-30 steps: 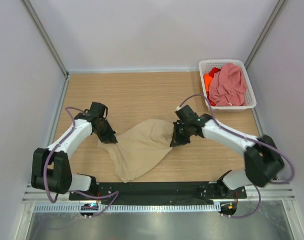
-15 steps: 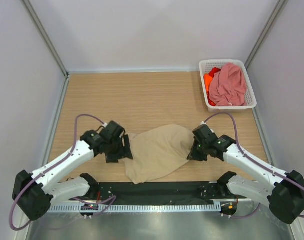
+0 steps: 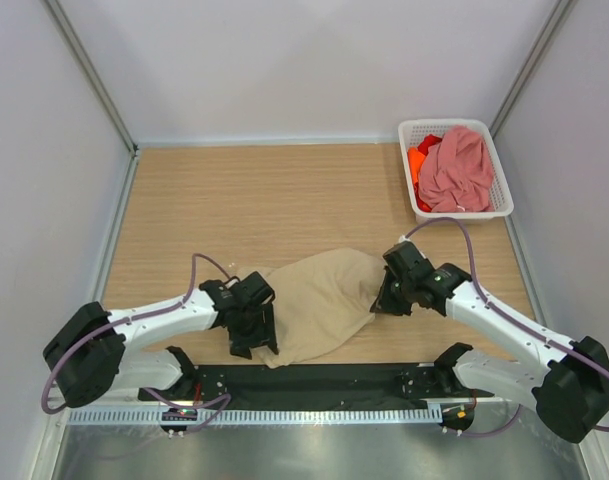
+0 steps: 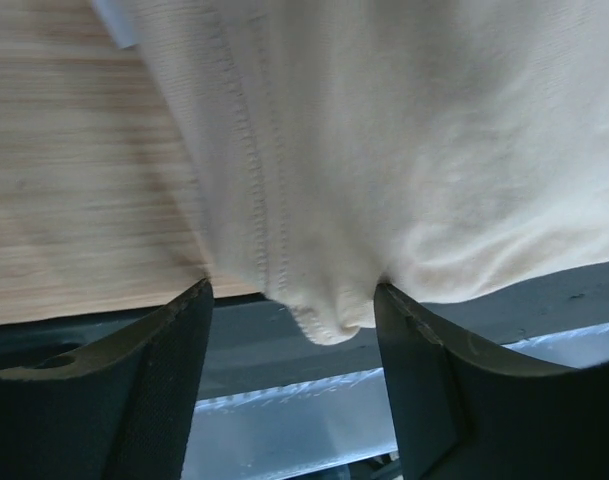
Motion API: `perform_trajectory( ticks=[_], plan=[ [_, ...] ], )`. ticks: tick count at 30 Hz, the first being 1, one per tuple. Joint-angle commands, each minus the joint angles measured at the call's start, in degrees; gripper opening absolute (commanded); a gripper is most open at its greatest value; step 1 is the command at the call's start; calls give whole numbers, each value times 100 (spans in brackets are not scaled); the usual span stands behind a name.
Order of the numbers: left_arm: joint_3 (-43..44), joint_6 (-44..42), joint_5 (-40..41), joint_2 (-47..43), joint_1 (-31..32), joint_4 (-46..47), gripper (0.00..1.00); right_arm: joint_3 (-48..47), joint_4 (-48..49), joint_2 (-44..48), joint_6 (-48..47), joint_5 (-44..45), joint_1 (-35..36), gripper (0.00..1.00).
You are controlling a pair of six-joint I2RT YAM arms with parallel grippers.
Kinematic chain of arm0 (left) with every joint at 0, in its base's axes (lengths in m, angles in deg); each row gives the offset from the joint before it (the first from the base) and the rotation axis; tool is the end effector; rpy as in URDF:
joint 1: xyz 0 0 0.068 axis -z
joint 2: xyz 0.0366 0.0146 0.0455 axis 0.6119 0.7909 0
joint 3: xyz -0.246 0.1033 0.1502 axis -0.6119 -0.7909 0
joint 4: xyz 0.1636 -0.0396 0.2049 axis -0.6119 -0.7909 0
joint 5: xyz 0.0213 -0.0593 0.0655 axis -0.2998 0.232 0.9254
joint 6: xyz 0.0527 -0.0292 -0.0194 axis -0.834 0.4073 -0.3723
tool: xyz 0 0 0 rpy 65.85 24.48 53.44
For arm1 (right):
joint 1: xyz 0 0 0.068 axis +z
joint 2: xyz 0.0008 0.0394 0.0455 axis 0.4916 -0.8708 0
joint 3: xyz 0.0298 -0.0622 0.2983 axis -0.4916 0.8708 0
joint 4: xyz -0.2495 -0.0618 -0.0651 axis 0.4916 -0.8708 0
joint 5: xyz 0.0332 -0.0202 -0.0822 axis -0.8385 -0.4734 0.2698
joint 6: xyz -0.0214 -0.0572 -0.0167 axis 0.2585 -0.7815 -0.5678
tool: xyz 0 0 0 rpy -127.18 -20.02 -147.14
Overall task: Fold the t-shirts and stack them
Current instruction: Flatten the tshirt out
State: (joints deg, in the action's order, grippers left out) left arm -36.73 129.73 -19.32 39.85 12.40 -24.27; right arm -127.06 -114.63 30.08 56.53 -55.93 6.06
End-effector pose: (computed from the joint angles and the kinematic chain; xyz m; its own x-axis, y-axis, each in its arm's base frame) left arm 0.1083 -0.1408 0.1724 -0.9823 -0.1843 0.0337 -0.1869 0.9519 -0.2428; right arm 0.1417 0.1033 0.2236 -0.9181 0.3002 -0.2588 0.1922 0.9083 0.3717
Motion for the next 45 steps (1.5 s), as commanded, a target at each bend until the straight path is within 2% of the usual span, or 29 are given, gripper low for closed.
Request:
perform_trajectory(
  ticks=[1, 3, 4, 6, 8, 9, 13, 17, 22, 25, 30, 33, 36, 38, 40, 45],
  plan=[
    [21, 222, -286, 101, 32, 923, 64, -282, -64, -4, -99, 57, 18, 1],
    [-23, 284, -427, 312, 32, 1160, 57, -317, -109, -21, -125, 66, 9, 1],
    [-32, 302, -436, 365, 49, 1196, 47, -335, -109, -30, -152, 66, 18, 1],
    [3, 258, -366, 401, 41, 1179, 34, -379, -135, -56, -178, 57, 18, 1],
    [126, 214, -51, 209, 50, 873, 6, -440, -222, -83, -266, 48, 9, 1],
    [213, 179, 90, 120, 50, 697, 0, -554, -275, -83, -310, 74, 9, 1],
    [1073, 56, 1159, -696, 67, -672, 0, -1063, -915, 75, -713, 417, 18, 1],
    [2014, -215, 1769, -1627, 85, -1525, 0, -1819, -1653, 531, -1056, 672, 9, 1],
    [3192, -743, 2033, -2534, 94, -1959, 0, -3084, -2296, 1471, -1364, 664, 9, 1],
    [3921, -1068, 2226, -2710, 94, -2055, 0, -3866, -2455, 1517, -1453, 646, 18, 1],
    [5387, -1735, 3252, -2141, 94, -2626, 0, -4896, -2482, 903, -1768, 1032, 9, 1],
    [5907, -1878, 3772, -1499, 93, -2758, 0, -5151, -2184, 200, -1953, 1129, 9, 1],
    [6268, -1869, 4623, -840, 6, -2899, 0, -5441, -1797, -590, -2120, 1314, 9, 1],
    [6375, -1948, 4705, -384, -204, -2917, 0, -5721, -1507, -1073, -2357, 1305, 0, 1],
    [6462, -1974, 4523, -154, -748, -2838, 0, -5889, -1227, -1698, -2498, 1201, -140, 1],
    [6630, -2211, 4459, 250, -1689, -2741, 0, -6487, -953, -2709, -2621, 409, -790, 1]
  ],
)
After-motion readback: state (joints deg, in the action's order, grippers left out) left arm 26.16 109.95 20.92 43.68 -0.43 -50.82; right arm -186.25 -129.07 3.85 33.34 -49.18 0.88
